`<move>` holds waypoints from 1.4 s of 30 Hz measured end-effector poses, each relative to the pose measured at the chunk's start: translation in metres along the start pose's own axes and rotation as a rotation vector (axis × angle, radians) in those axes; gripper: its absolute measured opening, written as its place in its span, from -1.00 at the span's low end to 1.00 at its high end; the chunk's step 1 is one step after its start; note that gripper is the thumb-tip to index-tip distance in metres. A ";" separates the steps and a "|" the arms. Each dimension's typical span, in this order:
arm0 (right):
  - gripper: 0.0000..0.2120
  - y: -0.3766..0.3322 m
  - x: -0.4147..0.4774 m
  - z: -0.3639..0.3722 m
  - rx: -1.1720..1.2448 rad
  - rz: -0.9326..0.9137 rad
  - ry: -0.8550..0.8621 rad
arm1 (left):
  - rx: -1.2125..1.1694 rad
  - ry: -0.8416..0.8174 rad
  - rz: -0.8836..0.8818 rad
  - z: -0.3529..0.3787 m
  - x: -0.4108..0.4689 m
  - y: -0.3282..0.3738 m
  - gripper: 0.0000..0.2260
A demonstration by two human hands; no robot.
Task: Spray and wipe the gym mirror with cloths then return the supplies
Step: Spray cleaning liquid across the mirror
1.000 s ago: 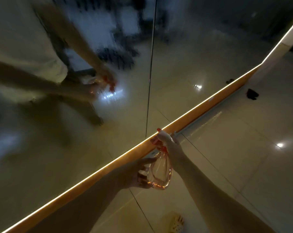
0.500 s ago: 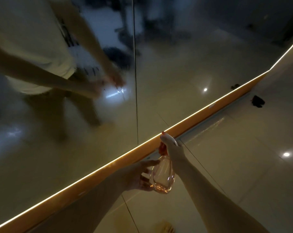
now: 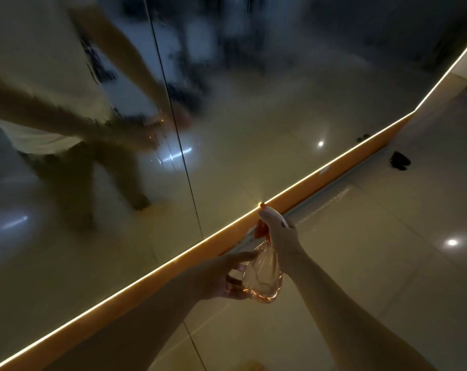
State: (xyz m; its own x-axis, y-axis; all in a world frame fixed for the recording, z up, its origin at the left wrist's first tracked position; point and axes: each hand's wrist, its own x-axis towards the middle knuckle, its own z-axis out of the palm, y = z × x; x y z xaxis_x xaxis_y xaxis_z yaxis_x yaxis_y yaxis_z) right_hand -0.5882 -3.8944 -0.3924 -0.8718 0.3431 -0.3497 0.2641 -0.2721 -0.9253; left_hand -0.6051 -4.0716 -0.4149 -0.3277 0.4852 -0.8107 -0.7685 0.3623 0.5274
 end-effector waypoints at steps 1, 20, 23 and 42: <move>-0.72 -0.001 0.002 -0.004 0.029 -0.016 0.007 | 0.006 0.006 0.003 0.002 0.001 0.001 -0.31; -0.62 0.004 0.027 -0.064 0.000 0.049 0.087 | -0.051 0.028 -0.067 0.055 0.049 0.013 -0.28; -0.65 0.001 0.030 -0.074 -0.027 0.086 0.074 | -0.022 0.008 -0.096 0.057 0.061 0.019 -0.18; -0.72 -0.061 0.149 -0.149 -0.059 0.053 0.227 | 0.121 -0.128 -0.130 0.095 0.167 0.155 -0.19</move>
State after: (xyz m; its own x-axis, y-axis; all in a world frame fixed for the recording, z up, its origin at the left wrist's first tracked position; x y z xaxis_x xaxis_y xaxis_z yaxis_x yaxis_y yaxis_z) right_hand -0.6728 -3.6923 -0.4098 -0.7425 0.5251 -0.4158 0.3366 -0.2442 -0.9094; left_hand -0.7266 -3.8585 -0.4448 -0.1522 0.5225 -0.8389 -0.7252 0.5176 0.4540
